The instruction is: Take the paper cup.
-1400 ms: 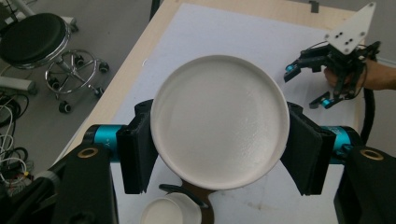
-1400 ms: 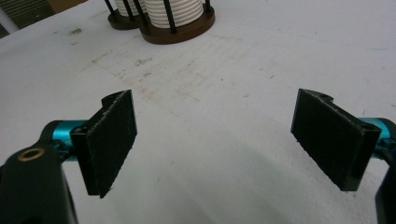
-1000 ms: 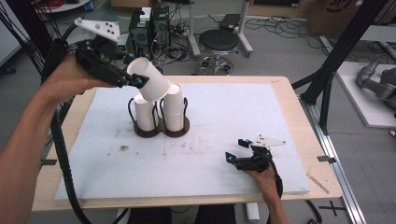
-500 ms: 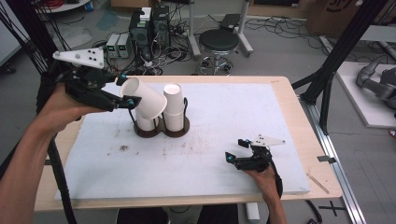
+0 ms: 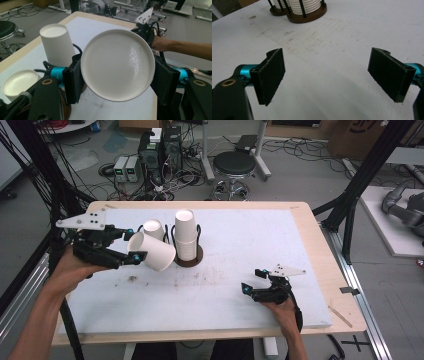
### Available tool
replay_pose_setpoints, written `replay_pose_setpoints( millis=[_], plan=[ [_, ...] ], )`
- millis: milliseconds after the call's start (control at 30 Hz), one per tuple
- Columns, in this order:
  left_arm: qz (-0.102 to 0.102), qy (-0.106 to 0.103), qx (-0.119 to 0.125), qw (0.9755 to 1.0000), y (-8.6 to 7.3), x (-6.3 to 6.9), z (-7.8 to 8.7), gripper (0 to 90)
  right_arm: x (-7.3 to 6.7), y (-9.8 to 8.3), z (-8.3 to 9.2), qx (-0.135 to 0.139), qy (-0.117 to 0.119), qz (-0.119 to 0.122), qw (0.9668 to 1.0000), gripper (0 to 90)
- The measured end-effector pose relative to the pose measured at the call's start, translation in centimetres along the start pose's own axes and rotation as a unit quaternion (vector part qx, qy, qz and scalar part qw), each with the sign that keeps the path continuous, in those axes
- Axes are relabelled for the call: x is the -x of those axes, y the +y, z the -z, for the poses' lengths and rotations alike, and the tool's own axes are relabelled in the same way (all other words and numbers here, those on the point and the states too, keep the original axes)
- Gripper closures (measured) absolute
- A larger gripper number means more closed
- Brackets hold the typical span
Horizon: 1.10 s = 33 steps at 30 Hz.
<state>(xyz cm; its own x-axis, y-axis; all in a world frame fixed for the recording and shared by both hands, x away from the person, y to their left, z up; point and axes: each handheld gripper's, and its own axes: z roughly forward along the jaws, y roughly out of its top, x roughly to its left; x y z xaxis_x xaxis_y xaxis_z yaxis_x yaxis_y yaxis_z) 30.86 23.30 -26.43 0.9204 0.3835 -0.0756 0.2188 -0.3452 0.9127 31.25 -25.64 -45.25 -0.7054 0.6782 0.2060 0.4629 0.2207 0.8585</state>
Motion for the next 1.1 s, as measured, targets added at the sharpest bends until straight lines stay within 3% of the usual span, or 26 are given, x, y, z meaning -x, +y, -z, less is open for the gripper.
replay_pose_setpoints(
  millis=[200, 433, 833, 1100],
  plan=[
    [0.016, 0.0, 0.01, 0.9998, -3.1, -0.1, -0.3, 34.7, -0.2, 0.0, 0.0, 0.003, -0.004, 0.006, 1.0, 14.8],
    [0.019, 0.002, 0.009, 0.9998, -5.4, 0.4, -1.1, 34.7, -0.2, 0.0, 0.0, 0.002, -0.004, 0.007, 1.0, 14.8],
    [0.027, 0.009, 0.03, 0.9991, -8.3, 0.6, -2.3, 34.5, -0.2, 0.0, 0.0, 0.001, -0.005, 0.01, 0.9999, 14.8],
    [0.029, 0.008, 0.027, 0.9992, -8.7, 0.5, -2.7, 34.6, -0.3, 0.0, 0.1, 0.002, -0.006, 0.013, 0.9999, 14.8]
  ],
)
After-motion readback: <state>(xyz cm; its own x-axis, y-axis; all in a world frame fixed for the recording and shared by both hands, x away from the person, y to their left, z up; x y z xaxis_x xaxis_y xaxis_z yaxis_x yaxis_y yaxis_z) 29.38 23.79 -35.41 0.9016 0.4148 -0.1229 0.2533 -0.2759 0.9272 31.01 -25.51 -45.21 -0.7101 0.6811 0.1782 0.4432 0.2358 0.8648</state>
